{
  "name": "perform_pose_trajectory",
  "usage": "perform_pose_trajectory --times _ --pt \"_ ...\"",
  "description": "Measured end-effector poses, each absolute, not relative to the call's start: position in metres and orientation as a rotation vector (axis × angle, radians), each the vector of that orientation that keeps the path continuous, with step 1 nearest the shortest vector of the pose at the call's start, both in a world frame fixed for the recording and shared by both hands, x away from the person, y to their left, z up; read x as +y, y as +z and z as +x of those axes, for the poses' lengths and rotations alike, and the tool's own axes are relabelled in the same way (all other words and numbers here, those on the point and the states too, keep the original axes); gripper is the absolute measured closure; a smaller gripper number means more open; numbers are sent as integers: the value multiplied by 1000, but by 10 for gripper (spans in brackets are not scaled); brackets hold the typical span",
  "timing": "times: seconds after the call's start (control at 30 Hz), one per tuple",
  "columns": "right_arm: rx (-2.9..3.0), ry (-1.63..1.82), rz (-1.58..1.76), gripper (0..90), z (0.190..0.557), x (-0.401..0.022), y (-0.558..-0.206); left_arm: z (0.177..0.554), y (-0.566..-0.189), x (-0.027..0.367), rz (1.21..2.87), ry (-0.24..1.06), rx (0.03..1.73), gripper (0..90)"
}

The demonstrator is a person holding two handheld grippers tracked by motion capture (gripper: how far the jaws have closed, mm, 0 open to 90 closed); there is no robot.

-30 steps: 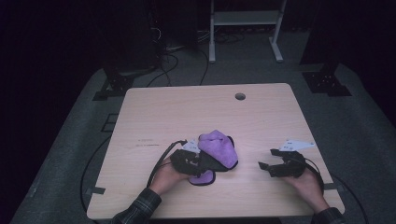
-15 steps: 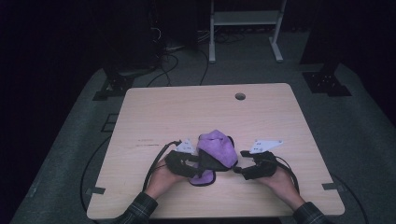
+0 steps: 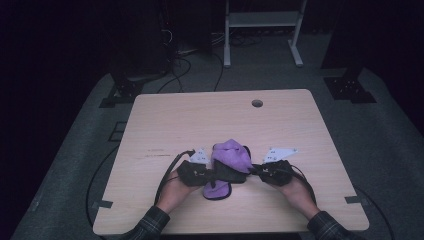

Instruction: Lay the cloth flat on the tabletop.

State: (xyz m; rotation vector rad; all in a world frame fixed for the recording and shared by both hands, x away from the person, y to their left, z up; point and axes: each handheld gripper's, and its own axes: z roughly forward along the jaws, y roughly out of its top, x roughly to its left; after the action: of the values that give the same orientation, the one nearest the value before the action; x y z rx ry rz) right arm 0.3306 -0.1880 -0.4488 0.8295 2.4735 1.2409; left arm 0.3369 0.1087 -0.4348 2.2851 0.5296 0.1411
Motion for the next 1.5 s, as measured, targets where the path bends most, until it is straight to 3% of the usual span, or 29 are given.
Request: perform_pose_trajectory --times 0.53,0.73,1.23,1.5 --pt "2272 1379 839 829 329 -222 -396 343 -396 157 2131 272 592 826" --pt "2252 1420 790 828 329 -217 -372 346 -383 170 2078 316 610 840" --pt "2251 1339 971 815 412 -183 -408 381 -418 187 2033 320 810 814" --pt "2206 1336 1017 604 417 -194 -414 383 -431 193 2066 304 842 799"
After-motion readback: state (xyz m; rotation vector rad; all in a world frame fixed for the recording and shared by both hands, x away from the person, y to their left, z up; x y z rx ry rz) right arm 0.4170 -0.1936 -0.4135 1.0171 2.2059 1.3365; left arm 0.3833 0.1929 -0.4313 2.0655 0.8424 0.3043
